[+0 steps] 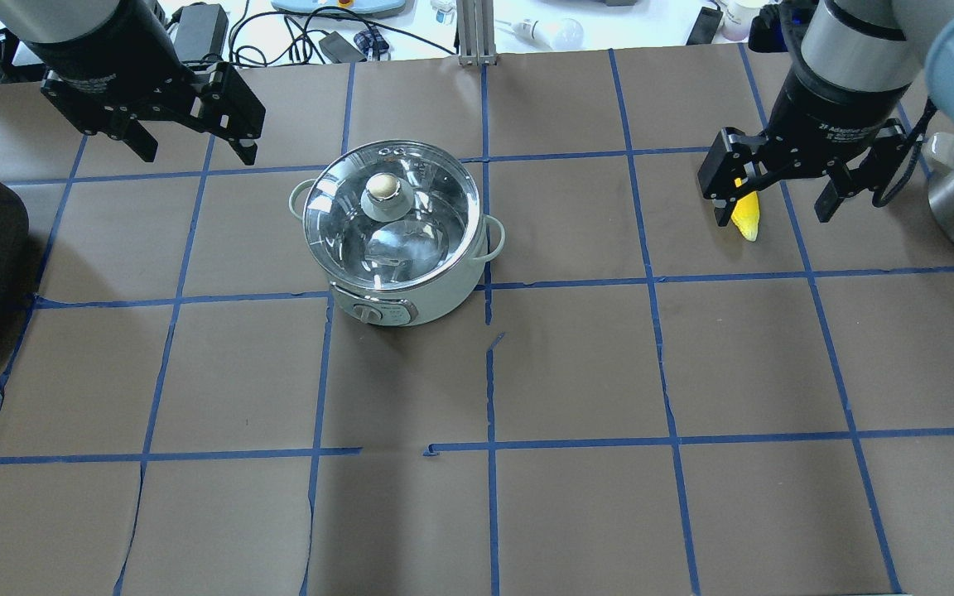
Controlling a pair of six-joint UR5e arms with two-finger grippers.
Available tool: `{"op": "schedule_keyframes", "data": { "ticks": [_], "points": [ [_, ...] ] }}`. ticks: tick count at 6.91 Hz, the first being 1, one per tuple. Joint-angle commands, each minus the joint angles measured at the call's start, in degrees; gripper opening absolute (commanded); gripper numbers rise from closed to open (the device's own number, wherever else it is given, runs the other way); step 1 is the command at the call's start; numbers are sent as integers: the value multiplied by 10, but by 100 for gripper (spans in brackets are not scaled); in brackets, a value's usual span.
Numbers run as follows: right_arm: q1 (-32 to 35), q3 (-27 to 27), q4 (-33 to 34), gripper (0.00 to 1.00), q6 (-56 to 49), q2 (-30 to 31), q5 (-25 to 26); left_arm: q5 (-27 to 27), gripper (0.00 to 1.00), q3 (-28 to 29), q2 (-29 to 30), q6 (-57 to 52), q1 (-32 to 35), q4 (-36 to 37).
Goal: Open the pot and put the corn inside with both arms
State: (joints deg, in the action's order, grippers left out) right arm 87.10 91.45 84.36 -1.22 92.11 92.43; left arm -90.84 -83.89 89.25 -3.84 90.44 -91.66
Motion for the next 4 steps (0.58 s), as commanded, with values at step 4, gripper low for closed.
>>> {"op": "schedule_keyframes", "data": {
  "ticks": [4],
  "points": [
    [0, 0, 6, 100, 15, -3, 2, 1, 100, -1, 10, 0, -1, -2]
  ]
}}
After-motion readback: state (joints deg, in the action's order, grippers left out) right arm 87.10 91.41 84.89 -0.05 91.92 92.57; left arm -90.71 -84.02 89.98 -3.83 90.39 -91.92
